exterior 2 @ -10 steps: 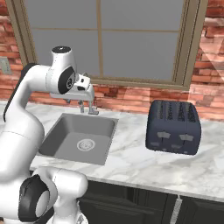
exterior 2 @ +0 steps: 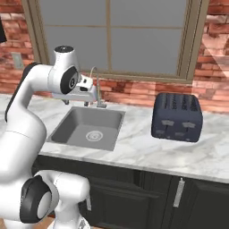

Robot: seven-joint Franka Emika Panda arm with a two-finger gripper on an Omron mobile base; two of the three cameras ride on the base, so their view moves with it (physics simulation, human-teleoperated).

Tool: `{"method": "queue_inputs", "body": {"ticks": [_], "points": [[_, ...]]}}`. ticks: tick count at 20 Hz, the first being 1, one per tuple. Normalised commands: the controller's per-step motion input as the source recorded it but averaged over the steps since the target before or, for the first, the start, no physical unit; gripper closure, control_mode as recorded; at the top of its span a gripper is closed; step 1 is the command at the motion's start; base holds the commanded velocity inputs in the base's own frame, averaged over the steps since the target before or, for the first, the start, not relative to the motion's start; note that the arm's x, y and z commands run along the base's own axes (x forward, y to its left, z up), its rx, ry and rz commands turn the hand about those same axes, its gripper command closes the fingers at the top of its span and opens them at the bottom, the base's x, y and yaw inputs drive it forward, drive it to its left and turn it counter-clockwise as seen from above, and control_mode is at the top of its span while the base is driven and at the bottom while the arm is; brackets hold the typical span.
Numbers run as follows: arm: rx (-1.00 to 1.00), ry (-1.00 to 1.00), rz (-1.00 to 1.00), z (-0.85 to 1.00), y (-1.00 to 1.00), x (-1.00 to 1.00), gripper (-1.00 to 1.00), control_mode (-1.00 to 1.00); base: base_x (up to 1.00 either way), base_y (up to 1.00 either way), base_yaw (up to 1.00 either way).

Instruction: Navigate to the stove.

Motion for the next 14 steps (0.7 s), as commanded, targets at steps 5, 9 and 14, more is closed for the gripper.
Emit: {"method": "queue_inputs", "body": {"ticks": [5, 9, 14], "points": [[0.0, 0.0, 0.0, 0.0, 0.0, 0.0, -1.0, 1.0, -1.0, -0.01, 0.2], [0.0, 0.0, 0.0, 0.0, 0.0, 0.0, -1.0, 1.0, -1.0, -0.01, 0.0], [0.0, 0.0, 0.0, 0.0, 0.0, 0.0, -1.0, 1.0, -0.7, 0.0, -0.31]]}}
